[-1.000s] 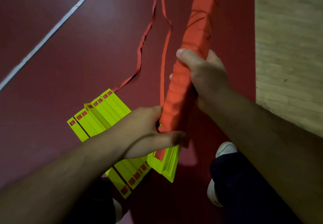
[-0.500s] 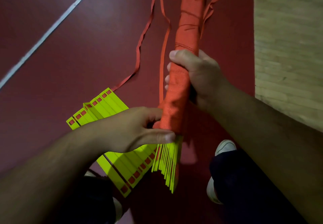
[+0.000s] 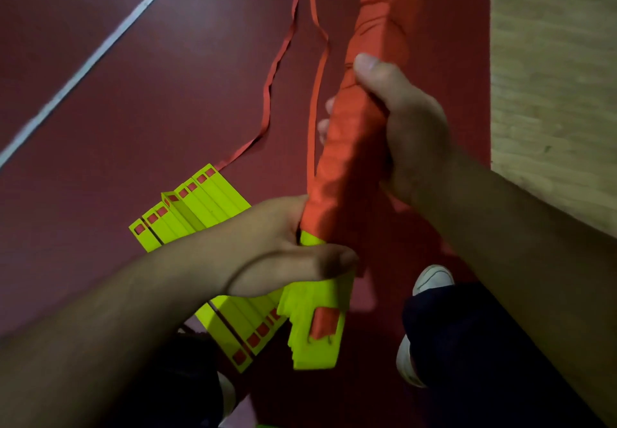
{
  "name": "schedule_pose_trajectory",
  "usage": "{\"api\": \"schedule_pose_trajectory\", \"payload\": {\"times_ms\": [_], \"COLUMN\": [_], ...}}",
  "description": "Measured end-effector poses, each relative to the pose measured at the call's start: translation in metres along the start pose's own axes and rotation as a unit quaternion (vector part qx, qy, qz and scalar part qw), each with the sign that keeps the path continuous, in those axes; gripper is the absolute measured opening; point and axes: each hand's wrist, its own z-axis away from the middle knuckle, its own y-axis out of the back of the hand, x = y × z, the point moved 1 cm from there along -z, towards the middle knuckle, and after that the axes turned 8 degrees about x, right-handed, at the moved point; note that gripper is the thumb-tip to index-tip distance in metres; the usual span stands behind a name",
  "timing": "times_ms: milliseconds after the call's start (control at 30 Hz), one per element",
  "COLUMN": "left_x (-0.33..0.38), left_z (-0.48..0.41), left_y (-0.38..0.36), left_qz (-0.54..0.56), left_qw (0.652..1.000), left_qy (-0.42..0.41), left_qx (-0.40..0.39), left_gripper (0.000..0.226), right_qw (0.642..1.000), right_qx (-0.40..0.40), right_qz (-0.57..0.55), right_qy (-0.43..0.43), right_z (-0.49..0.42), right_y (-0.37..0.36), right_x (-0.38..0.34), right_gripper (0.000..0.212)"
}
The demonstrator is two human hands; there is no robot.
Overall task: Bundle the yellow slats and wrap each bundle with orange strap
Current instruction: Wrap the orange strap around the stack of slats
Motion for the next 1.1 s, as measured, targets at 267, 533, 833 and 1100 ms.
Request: {"api": "schedule_pose_trajectory", "payload": {"times_ms": [267, 533, 833, 1100], "left_x": [0.001, -0.009, -0.007, -0.013], "left_z": [0.000, 0.000, 0.000, -0.001], "left_y": [0.009, 0.016, 0.000, -0.006], "left_qz": [0.014, -0.095, -0.244, 0.185], "left_qw": [0.998, 0.992, 0.960, 0.981], "left_qy": [0.018, 0.080, 0.107, 0.022], "left_qx": [-0.059, -0.014, 0.091, 0.059], "left_gripper": [0.022, 0.064, 0.065, 0.034], "right_qw": [0.991, 0.998, 0.978, 0.991], "right_qx": [-0.087, -0.044, 0.088, -0.103], "right_qz": [-0.050, 0.037, 0.152, -0.088], "right_qy": [-0.091, 0.007, 0.110, -0.021], "right_z": [0.005, 0.008, -0.002, 0.014], "right_y": [-0.003, -0.006, -0.004, -0.003], "right_x": [-0.007, -0.008, 0.000, -0.014], "right_gripper": [0.036, 0.009, 0.052, 0.042]}}
